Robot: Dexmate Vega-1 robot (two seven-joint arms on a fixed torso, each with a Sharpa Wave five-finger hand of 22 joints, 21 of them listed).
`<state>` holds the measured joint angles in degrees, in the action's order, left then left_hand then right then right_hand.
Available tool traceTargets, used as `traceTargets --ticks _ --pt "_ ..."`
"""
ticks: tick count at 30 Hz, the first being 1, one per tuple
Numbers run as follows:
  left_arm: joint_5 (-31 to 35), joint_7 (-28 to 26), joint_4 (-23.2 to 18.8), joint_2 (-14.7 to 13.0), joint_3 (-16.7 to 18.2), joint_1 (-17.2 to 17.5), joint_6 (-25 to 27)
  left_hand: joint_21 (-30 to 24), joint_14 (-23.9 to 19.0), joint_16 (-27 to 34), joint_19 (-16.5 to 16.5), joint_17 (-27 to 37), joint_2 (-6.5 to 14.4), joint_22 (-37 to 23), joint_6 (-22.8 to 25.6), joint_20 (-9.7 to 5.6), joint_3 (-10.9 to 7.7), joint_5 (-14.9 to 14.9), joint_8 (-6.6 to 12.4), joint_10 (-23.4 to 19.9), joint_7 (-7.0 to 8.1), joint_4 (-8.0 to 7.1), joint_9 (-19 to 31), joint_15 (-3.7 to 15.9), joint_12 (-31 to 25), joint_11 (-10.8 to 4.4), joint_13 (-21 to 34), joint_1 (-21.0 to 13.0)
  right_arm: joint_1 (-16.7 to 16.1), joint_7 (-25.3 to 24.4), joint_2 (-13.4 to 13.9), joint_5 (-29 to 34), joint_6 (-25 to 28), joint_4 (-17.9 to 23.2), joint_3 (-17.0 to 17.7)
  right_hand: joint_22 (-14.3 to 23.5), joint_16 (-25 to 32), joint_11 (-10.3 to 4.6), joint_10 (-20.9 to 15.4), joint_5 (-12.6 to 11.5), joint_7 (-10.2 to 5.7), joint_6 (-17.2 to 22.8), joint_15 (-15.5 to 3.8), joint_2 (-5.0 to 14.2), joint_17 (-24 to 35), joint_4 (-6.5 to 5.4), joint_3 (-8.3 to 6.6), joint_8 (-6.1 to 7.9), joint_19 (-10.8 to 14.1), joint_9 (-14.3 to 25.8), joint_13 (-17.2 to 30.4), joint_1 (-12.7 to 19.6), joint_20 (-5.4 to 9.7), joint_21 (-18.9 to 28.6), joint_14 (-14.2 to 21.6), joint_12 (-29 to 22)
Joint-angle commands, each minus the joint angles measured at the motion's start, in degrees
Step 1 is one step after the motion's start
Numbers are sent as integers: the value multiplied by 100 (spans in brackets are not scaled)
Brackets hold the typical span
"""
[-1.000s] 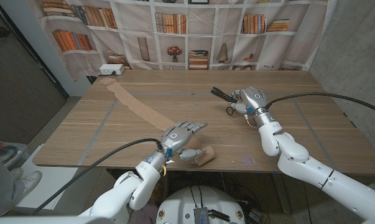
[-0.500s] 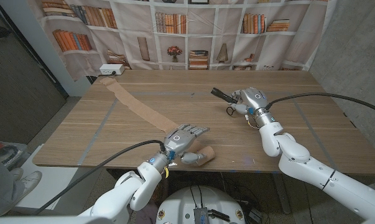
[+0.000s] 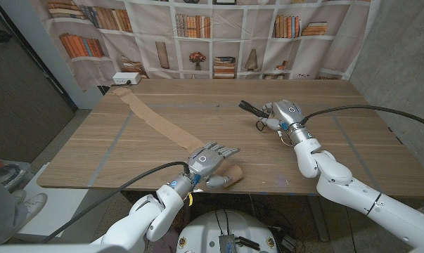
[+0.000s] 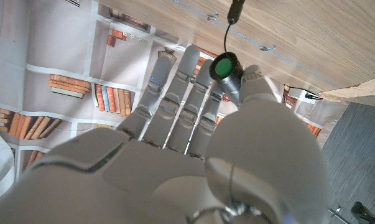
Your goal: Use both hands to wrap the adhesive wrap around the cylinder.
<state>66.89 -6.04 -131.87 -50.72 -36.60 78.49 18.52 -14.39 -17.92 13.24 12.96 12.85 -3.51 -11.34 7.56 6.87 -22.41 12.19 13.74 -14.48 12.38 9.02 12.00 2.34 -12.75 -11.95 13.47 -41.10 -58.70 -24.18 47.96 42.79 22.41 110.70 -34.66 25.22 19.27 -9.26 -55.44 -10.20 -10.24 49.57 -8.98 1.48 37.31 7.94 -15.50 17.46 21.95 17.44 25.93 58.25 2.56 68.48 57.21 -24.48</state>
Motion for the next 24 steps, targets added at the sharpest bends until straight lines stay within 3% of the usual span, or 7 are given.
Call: traceTargets --ticks 1,7,24 --pt "218 237 -84 30 -6 79 36 12 -85 21 -19 25 -20 -13 -38 27 -38 -12 -18 89 9 -16 -5 623 29 -7 20 -54 -70 -23 50 -21 -38 47 54 -7 -7 -171 -238 -29 -151 205 -475 677 22 -32 -33 43 -21 27 5 653 895 59 3 2" --pt "161 124 -70 107 -15 145 10 27 -66 12 -49 38 -74 -14 -53 56 5 -29 -27 102 -2 -52 -5 616 28 -13 27 2 -115 -50 94 -36 -66 68 98 -21 -12 -171 -240 -29 -151 210 -476 676 27 -35 -32 40 -23 31 6 649 894 68 6 8" --pt "263 487 42 276 -119 208 204 27 -338 128 -38 107 -79 -22 6 71 91 -47 -20 -127 -26 -208 -4 734 -68 -16 58 225 -138 -74 138 -127 -206 -6 155 -64 -28 -172 -252 -30 -151 216 -476 682 41 -32 -39 24 -26 37 18 655 899 94 11 20"
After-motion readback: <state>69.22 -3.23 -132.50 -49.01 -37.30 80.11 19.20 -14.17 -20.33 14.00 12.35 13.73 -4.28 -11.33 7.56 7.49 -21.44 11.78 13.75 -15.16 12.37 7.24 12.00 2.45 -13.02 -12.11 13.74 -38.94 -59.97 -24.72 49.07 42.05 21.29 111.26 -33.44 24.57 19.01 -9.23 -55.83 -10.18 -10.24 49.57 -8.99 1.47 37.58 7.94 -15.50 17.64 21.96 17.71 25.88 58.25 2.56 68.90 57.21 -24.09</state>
